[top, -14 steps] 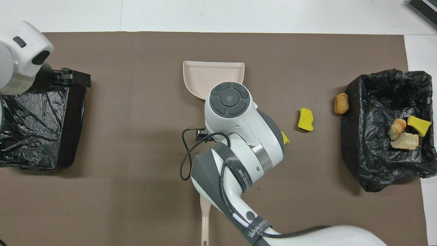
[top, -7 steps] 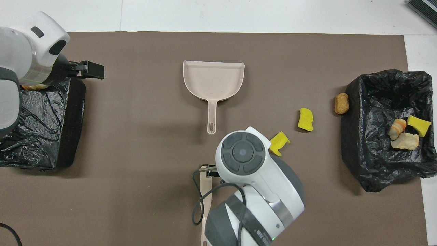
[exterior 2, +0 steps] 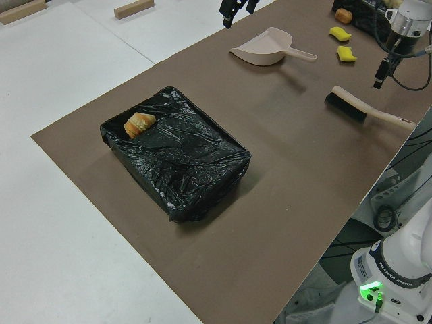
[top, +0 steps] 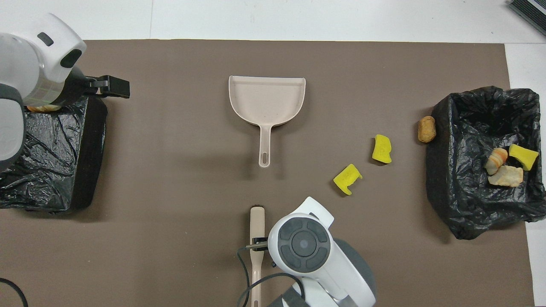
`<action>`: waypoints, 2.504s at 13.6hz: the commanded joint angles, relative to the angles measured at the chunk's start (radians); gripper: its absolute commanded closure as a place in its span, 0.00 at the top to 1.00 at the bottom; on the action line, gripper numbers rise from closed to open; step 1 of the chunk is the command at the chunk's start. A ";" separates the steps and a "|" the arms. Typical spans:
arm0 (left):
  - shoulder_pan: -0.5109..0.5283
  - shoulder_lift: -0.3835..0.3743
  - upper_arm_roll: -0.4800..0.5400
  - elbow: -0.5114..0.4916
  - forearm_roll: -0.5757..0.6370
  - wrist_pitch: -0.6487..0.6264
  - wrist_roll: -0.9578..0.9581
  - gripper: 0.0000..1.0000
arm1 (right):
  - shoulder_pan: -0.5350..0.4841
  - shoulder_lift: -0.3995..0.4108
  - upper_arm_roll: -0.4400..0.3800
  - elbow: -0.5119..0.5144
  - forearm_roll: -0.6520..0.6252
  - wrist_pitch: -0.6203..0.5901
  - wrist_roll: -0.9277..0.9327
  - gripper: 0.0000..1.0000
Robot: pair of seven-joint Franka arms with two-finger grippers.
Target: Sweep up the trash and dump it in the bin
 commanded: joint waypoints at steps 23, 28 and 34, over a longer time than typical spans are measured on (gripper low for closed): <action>-0.025 0.000 0.005 0.004 -0.006 -0.001 -0.032 1.00 | 0.057 0.042 -0.008 0.023 0.074 -0.040 0.136 0.00; -0.054 0.014 0.005 0.005 -0.003 0.048 -0.126 1.00 | -0.127 -0.047 -0.013 0.079 0.069 -0.249 -0.006 0.00; -0.242 0.115 0.008 -0.005 0.022 0.101 -0.348 1.00 | -0.363 -0.001 -0.011 0.193 -0.026 -0.375 -0.239 0.00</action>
